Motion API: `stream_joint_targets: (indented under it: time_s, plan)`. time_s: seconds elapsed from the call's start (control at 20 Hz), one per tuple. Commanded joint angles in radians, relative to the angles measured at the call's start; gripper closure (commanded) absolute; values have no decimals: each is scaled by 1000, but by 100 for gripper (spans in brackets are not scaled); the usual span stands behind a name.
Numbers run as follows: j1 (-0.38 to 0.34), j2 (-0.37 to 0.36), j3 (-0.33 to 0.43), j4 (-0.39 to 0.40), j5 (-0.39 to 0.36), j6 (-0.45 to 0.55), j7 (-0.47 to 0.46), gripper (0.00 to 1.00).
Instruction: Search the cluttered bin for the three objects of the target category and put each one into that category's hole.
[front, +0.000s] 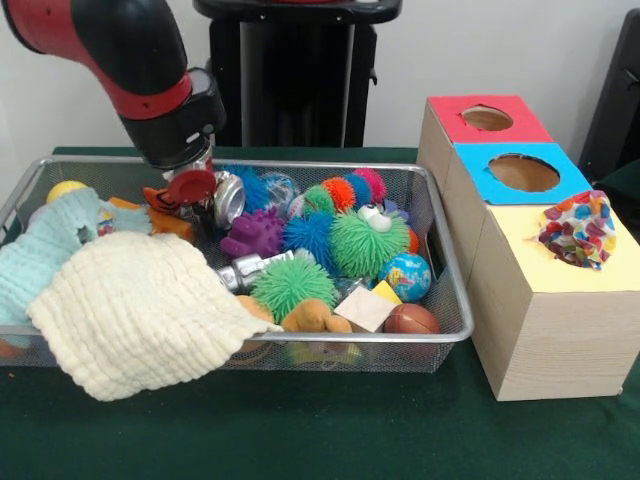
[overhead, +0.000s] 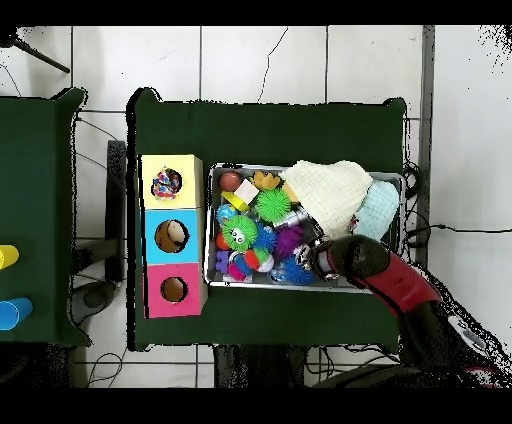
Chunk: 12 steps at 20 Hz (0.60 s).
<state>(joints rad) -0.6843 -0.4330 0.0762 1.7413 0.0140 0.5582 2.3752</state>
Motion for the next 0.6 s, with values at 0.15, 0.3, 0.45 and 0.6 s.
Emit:
stream_joint_targets:
  time_s: [0.15,0.3,0.45,0.6]
  plan:
    - [-31,98,288,169,-28,9,-135,0]
    - [14,63,250,178,-146,-283,-66,0]
    - [196,-15,58,145,-238,-531,90,0]
    - [394,-93,-144,160,-193,-641,202,0]
